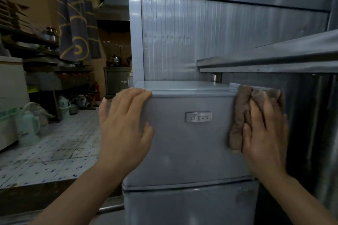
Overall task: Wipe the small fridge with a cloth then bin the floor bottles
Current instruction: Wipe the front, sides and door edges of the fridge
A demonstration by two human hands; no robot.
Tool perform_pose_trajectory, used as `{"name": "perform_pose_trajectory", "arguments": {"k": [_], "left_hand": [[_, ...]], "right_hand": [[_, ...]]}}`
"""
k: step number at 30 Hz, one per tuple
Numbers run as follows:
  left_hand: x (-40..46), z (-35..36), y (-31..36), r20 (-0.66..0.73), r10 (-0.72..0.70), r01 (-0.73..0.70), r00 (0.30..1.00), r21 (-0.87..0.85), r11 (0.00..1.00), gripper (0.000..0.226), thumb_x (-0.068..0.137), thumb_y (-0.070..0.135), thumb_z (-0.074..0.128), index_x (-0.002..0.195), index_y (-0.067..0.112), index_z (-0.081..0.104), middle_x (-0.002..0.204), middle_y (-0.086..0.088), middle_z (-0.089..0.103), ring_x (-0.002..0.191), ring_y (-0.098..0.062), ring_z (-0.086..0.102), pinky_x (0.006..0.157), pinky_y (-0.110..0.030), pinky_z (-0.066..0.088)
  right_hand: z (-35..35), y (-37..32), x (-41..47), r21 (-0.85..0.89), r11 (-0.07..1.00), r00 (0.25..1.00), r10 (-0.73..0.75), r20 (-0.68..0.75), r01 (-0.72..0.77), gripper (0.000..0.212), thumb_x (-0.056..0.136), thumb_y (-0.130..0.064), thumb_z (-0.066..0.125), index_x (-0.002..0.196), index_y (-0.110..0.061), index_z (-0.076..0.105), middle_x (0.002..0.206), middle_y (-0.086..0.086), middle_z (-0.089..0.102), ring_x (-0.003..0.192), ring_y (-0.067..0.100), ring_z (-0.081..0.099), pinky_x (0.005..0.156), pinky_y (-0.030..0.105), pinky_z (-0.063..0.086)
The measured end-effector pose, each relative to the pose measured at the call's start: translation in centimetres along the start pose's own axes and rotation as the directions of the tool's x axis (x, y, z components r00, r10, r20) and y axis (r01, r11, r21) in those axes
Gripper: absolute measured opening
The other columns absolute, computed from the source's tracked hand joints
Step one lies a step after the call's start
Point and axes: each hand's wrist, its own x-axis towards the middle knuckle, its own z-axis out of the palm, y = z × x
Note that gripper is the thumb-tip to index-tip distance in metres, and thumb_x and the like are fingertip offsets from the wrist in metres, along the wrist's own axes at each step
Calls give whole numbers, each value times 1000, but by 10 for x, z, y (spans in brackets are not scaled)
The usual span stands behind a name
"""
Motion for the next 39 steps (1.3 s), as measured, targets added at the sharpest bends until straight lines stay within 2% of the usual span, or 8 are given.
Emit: {"name": "perform_pose_trajectory", "arguments": {"k": [3,7,10,15,18,27,32,39], "left_hand": [[1,6,10,-50,-45,46,998,13,999,55,73,15,56,128,20,49,133,0,46,131,-18,30,113,-54,14],[4,15,22,-53,-67,72,996,92,993,55,77,14,59,130,21,47,132,-9,42,130,-30,31,106,-60,23],[2,17,17,-74,-64,73,995,117,991,52,80,22,53,132,23,46,133,-9,40,129,-31,32,107,-61,20],[0,21,13,-113,-25,41,993,145,989,56,78,26,49,133,21,46,133,-9,39,128,-30,31,105,-59,16],[-1,25,12,-125,-15,35,992,157,987,58,77,27,49,135,22,42,136,-8,36,132,-29,28,106,-60,15],[-58,43,-3,15,3,-6,1000,239,971,73,76,28,54,144,24,30,158,-4,9,143,-27,10,103,-71,17],[-70,39,-21,108,61,-92,992,308,947,75,81,27,64,146,24,27,159,-4,10,145,-26,9,101,-72,21],[-73,42,-19,108,58,-83,992,254,964,81,77,20,71,146,23,27,158,-4,11,145,-26,9,104,-67,23]], "right_hand": [[9,-37,-8,96,986,989,142,-51,-137,56,93,-21,32,145,-1,27,155,21,15,143,39,13,115,55,15],[21,-90,-17,126,986,994,-106,-24,109,62,91,-26,36,147,-12,15,157,10,10,144,32,8,117,47,9],[20,-65,-12,61,985,987,-161,14,160,65,92,-36,34,149,-21,6,157,3,6,145,23,5,117,47,7],[13,-11,5,154,980,991,130,-40,-122,60,93,-37,29,148,-20,13,157,8,9,145,29,11,114,56,16],[21,-3,7,217,965,982,169,-78,-149,60,95,-34,29,149,-13,17,157,15,12,146,32,9,117,52,14],[44,21,-112,34,998,994,-48,100,45,57,98,-43,17,140,-5,23,151,15,13,144,33,3,115,50,12],[26,10,-51,-52,968,967,-240,84,245,64,90,-36,32,148,-17,14,156,8,11,145,24,1,116,43,-5],[37,-71,-47,111,992,997,-55,-50,61,62,95,-31,30,149,-12,5,157,14,9,144,31,5,118,48,5]]}}
